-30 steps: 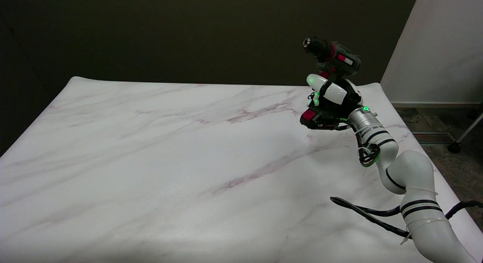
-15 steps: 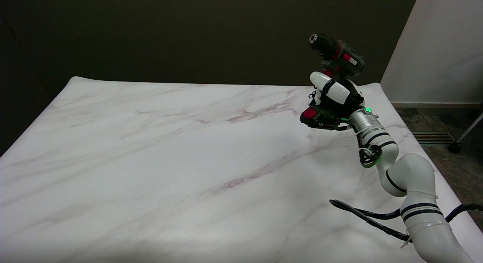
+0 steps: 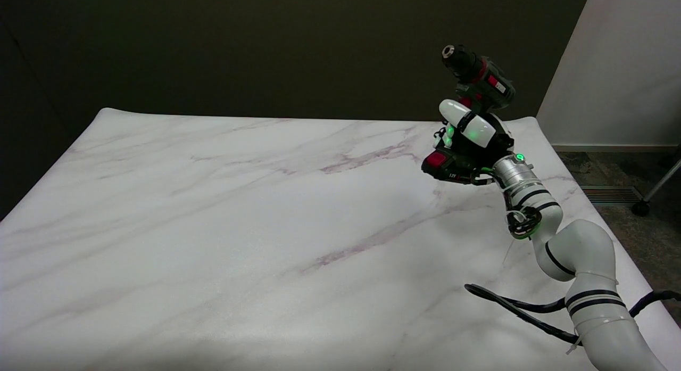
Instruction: Pick up the power screwdriver.
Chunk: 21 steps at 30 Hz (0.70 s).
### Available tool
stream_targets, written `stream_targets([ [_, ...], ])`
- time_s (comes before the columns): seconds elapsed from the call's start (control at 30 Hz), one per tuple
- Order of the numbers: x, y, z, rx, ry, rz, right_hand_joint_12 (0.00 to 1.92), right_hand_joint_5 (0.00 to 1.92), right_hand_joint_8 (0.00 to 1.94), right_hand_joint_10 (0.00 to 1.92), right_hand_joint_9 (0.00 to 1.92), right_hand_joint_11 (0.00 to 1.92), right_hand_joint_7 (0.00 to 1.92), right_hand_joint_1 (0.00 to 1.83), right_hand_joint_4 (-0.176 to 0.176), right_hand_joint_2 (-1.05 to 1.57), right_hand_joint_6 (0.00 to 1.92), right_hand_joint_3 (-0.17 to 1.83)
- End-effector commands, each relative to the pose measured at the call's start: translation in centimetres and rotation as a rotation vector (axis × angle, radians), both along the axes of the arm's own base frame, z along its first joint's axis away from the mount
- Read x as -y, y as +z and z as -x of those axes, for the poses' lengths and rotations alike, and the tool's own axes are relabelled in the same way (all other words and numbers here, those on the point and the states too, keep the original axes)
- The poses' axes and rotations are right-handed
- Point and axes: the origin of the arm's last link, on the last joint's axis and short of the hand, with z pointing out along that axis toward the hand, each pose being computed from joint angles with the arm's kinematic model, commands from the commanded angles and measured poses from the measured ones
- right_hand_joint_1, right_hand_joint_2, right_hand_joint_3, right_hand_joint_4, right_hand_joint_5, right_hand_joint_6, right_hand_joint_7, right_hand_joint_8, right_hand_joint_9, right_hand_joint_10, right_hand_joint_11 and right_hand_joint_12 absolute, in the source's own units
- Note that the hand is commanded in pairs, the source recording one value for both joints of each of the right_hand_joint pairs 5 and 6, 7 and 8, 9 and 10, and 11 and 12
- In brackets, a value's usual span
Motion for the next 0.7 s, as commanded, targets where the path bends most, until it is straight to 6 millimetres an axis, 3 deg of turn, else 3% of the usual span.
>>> stream_targets([
  [0.03, -0.25, -0.48, -0.13, 0.047, 0.034, -0.045, 1.92, 1.92, 1.92, 1.92, 1.92, 1.92, 1.92, 0.84, 0.009, 1.24, 1.92, 1.4],
  [0.1, -0.24, -0.5, -0.3, 0.047, 0.042, -0.051, 1.92, 1.92, 1.92, 1.92, 1.92, 1.92, 1.92, 0.84, 0.01, 1.25, 1.92, 1.4],
  [0.2, -0.28, -0.5, -0.42, 0.073, 0.055, -0.051, 1.92, 1.92, 1.92, 1.92, 1.92, 1.92, 1.92, 0.83, 0.01, 0.94, 1.92, 1.47],
  [0.23, -0.3, -0.52, -0.36, 0.082, 0.057, -0.052, 1.92, 1.92, 1.92, 1.92, 1.92, 1.92, 1.92, 0.81, 0.009, 0.73, 1.92, 1.3],
  [0.3, -0.28, -0.63, -0.41, 0.099, 0.066, -0.055, 1.92, 1.92, 1.92, 1.92, 1.92, 1.92, 1.92, 0.77, 0.008, 0.32, 1.92, 0.72],
  [0.4, -0.3, -0.69, -0.37, 0.102, 0.065, -0.057, 1.92, 1.92, 1.92, 1.92, 1.92, 1.92, 1.92, 0.81, 0.008, 0.01, 1.92, 0.41],
  [0.7, -0.41, -0.7, -0.16, 0.108, 0.063, -0.053, 1.92, 1.92, 1.92, 1.92, 1.92, 1.92, 1.92, 0.91, 0.003, 0.0, 1.92, 0.25],
])
